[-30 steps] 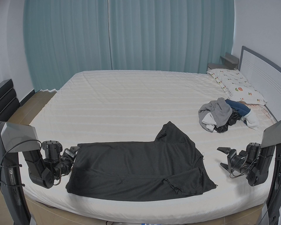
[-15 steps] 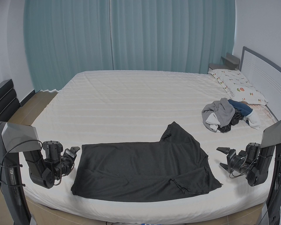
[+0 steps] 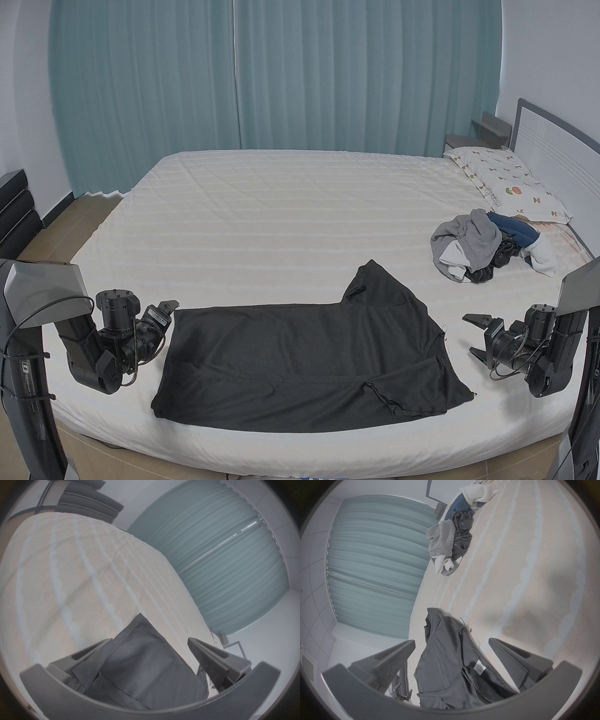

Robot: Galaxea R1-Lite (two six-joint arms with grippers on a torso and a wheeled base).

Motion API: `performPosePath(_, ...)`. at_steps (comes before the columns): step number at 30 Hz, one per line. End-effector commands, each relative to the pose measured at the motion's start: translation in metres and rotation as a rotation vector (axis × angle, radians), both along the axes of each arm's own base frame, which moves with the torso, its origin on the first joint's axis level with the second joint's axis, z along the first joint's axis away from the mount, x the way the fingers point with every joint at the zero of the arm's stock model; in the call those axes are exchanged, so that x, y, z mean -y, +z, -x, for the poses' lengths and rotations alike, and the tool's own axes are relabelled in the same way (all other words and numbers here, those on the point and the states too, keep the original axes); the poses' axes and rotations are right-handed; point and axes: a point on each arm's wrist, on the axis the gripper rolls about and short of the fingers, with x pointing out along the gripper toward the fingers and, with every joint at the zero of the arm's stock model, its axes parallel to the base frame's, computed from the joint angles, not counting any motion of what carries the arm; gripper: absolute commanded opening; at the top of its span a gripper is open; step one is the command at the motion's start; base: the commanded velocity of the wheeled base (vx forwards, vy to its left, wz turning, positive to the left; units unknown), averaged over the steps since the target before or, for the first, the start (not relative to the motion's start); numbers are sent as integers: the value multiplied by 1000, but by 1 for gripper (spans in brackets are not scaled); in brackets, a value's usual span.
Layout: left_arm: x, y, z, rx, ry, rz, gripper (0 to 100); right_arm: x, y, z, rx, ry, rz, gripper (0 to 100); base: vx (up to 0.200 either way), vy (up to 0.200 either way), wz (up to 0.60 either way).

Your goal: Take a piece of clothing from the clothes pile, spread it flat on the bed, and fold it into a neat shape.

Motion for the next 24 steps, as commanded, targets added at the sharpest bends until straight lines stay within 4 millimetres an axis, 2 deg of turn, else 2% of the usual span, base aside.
performPosePath(1, 0, 6, -19, 43, -34, -76, 100, 0, 0, 0, 9, 1, 1, 100, 0, 0, 0)
performPosePath(3, -2, 11, -43, 63, -54, -132, 100, 0, 0, 0, 6, 1, 1, 100, 0, 0, 0)
performPosePath(5, -1, 12, -57, 49, -59, -138, 100, 0, 0, 0, 8, 1, 1, 100, 0, 0, 0)
performPosePath(6, -1, 12, -57, 49, -59, -138, 100, 0, 0, 0, 8, 1, 1, 100, 0, 0, 0)
performPosePath(8, 1, -4, -75, -35, -90, -176, 100, 0, 0, 0, 6, 1, 1, 100, 0, 0, 0)
performPosePath(9, 1, -4, -75, -35, -90, -176, 100, 0, 0, 0, 6, 1, 1, 100, 0, 0, 0)
performPosePath(10, -1, -20, -89, -65, -109, -218, 100, 0, 0, 0, 8, 1, 1, 100, 0, 0, 0)
performPosePath(11, -1, -26, -94, -66, -113, -226, 100, 0, 0, 0, 8, 1, 1, 100, 0, 0, 0)
performPosePath(14, -5, -42, -98, -96, -120, -248, 100, -1, 0, 0, 5, 4, 0, 100, 0, 0, 0)
performPosePath(24, 0, -45, -102, -77, -143, -288, 100, -5, -3, -1, 3, 14, 18, 100, 0, 0, 0)
